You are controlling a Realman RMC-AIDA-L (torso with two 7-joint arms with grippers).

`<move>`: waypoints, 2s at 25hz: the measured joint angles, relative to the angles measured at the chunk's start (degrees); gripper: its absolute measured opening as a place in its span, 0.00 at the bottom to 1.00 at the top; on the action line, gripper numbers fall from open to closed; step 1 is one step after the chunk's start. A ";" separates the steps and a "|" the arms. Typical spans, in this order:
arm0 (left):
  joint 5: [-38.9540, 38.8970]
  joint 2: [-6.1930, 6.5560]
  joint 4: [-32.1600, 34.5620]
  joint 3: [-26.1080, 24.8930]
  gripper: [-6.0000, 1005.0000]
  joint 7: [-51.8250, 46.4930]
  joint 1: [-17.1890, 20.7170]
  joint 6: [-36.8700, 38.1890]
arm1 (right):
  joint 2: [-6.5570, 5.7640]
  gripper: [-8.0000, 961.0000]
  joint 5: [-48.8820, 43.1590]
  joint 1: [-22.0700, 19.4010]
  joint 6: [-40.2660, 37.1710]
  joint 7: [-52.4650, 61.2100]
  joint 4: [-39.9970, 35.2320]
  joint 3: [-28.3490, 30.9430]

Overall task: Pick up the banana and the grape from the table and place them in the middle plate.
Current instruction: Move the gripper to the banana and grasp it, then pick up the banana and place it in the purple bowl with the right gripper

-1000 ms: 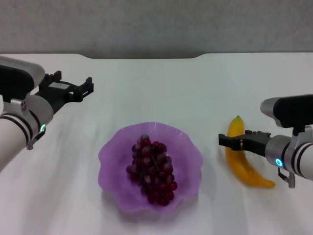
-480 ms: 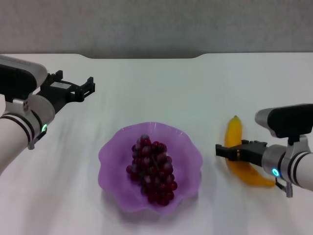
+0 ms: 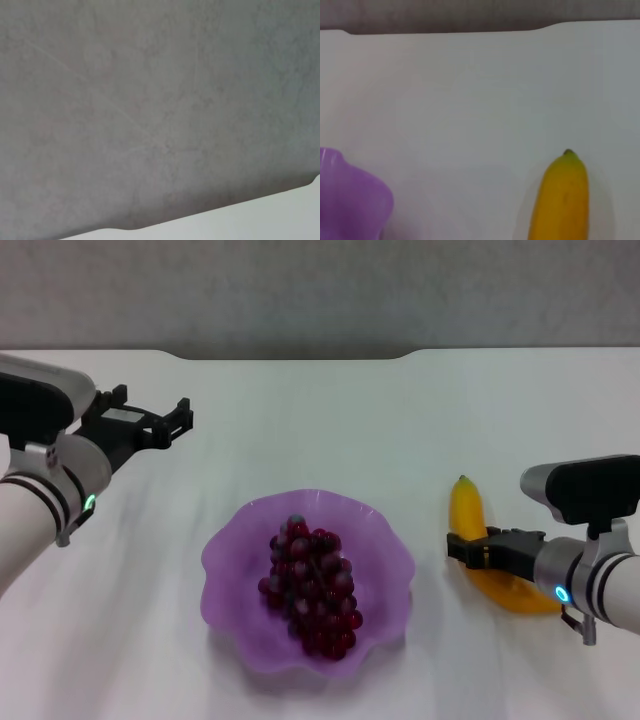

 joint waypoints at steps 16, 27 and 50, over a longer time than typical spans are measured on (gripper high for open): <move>0.00 0.00 0.00 -0.02 0.88 0.00 0.32 0.08 | -0.34 0.52 -1.27 -1.03 -3.07 -1.45 -2.49 -4.36; 0.00 0.00 -0.03 -0.10 0.88 0.00 0.96 0.07 | -0.67 0.53 -1.52 -3.22 -2.49 -5.76 -8.91 -3.62; -0.14 -0.47 -0.09 -1.69 0.88 -0.01 0.53 -0.92 | -0.57 0.57 -1.21 -4.55 -2.85 -14.83 -18.91 -5.41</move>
